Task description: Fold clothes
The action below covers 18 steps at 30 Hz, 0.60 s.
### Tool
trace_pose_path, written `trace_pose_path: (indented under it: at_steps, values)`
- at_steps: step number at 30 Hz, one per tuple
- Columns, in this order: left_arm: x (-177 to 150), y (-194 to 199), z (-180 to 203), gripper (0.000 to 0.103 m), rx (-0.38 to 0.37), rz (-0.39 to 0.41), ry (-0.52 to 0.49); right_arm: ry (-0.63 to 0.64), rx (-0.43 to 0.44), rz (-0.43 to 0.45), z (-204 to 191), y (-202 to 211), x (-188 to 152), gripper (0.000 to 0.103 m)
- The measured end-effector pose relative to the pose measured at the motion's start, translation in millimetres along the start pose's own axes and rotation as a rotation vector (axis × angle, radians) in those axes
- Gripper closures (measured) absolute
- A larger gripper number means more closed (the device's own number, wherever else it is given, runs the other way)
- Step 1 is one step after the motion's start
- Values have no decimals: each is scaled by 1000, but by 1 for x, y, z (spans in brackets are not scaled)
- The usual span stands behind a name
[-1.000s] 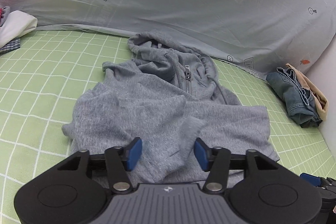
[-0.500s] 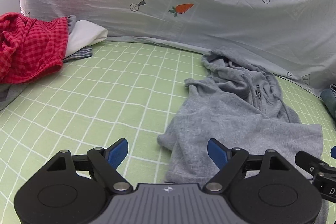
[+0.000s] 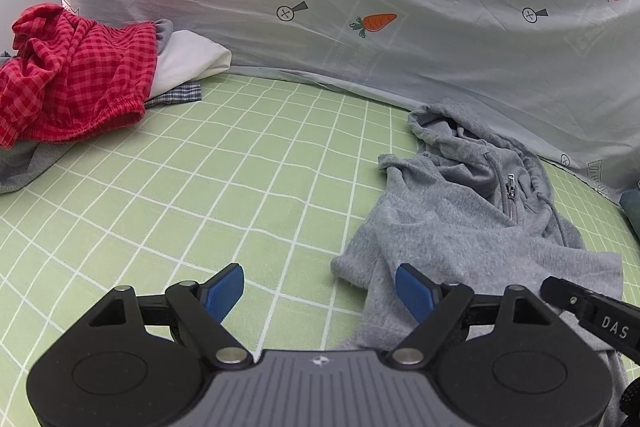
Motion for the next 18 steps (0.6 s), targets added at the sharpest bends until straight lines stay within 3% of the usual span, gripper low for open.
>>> trace_pose_path:
  at_steps: [7,15,16,18]
  values:
    - [-1,-5,16,19,-10,1,-25,-8,-166,150,43,39,6,94]
    - [-6,-7,40,19,-30,-11,-60,8,-314,-10,80,13,-20,89]
    - [-7,-8,43,19,-30,-11,-68,10,-331,-32,85,10,-23,86]
    - [-7,-9,50,19,-34,-10,-79,-3,-332,-30,87,11,-25,71]
Point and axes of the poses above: each gripper's, at about its wrist camera, not at the fingertips, and y roughly against the way its jaws point, z to its right, x to its top, the point moved 4 cm from there along -y, roughly the way its jaws point, and after that the axes turned 11 degrees about -z, right-handed, at the moved point
